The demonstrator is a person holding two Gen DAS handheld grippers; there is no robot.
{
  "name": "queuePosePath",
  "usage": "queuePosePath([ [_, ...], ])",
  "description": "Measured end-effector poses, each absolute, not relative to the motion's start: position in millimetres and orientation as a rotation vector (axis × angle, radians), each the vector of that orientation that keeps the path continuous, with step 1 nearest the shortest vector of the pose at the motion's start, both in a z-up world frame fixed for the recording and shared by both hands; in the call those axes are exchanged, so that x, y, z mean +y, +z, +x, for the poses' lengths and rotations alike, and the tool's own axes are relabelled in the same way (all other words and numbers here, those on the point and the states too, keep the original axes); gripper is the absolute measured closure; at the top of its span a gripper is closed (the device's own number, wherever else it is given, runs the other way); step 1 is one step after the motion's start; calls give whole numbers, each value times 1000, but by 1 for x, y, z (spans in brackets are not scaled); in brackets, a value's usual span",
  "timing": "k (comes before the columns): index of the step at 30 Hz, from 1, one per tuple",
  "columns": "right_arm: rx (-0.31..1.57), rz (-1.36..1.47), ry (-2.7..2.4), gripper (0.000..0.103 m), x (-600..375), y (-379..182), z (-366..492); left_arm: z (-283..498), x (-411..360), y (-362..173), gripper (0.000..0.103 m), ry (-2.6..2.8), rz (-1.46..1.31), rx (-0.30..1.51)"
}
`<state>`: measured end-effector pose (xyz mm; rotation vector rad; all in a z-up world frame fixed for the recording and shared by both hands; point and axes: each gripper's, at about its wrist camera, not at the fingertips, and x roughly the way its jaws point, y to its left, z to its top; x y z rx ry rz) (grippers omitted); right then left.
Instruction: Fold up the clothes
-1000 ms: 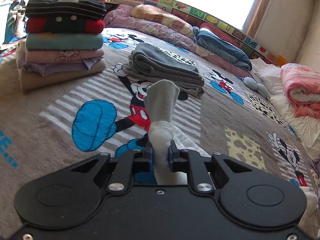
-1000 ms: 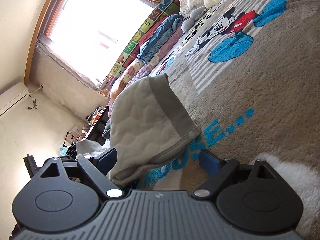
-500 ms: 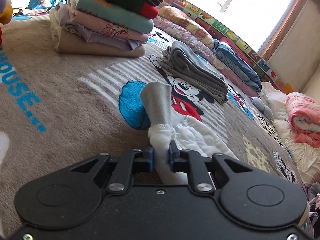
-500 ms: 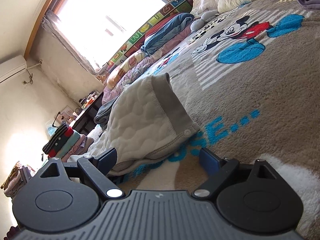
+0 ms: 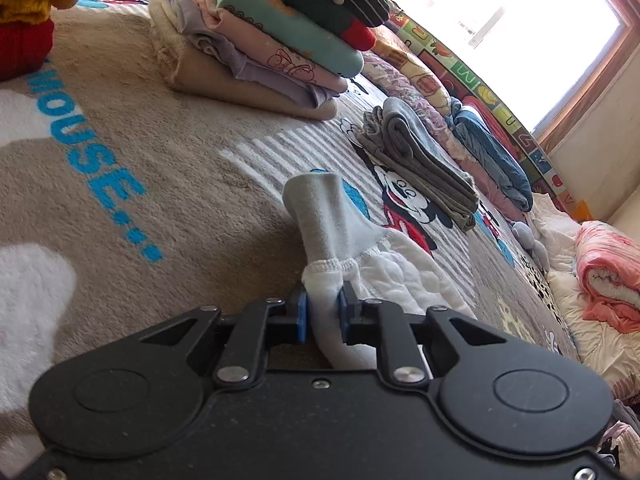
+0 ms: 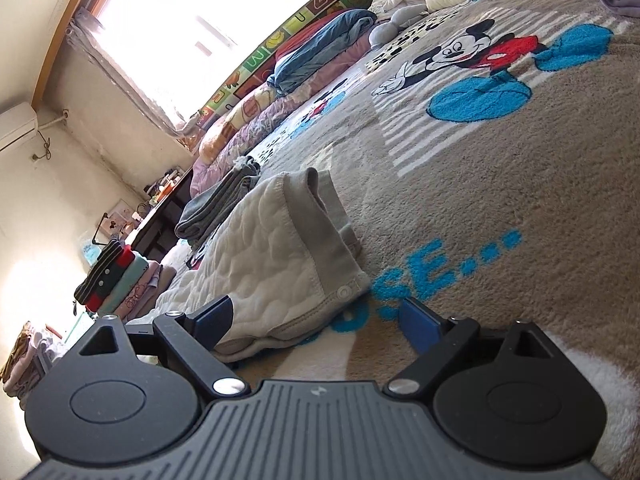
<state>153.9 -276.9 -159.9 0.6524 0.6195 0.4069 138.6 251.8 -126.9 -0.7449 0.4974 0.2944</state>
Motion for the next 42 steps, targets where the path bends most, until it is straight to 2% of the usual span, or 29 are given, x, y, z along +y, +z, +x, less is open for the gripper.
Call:
queuePosePath([
  [7,644,489,423,12,-260,-151,198,129,269,-127,87,309,-787,498],
  [10,665,386,453,5,-244,-149,220,131,273,-131,79,291,-802,508],
  [13,693,262,496,6,-225,-147,230,130,284,-134,73,267,-856,501],
  [16,718,264,540,30,-220,-144,237,131,291,-134,66,235,-878,502],
  [17,728,284,554,52,-221,-142,239,132,292,-134,63,225,-878,502],
  [18,735,305,561,60,-222,-141,242,133,292,-133,62,218,-874,506],
  [24,754,363,554,82,-225,-129,252,138,294,-131,61,187,-842,525],
  [29,786,416,509,90,-239,-108,270,141,294,-131,61,168,-816,537],
  [31,798,430,480,90,-245,-108,276,142,294,-131,61,166,-809,540],
  [34,806,450,455,90,-255,-110,282,142,293,-130,55,150,-800,544],
  [36,811,463,438,83,-262,-112,285,143,292,-130,52,144,-800,543],
  [37,811,466,440,76,-264,-112,286,144,292,-130,50,142,-800,542],
  [38,806,451,448,53,-261,-112,284,144,291,-130,48,140,-800,541],
  [39,801,422,452,39,-257,-111,281,145,290,-129,48,143,-793,539],
  [40,795,393,456,39,-252,-111,279,145,289,-129,48,145,-787,537],
  [41,790,365,460,47,-248,-110,277,145,287,-129,48,147,-779,533],
  [42,784,336,464,72,-243,-109,275,145,286,-129,47,149,-771,530],
])
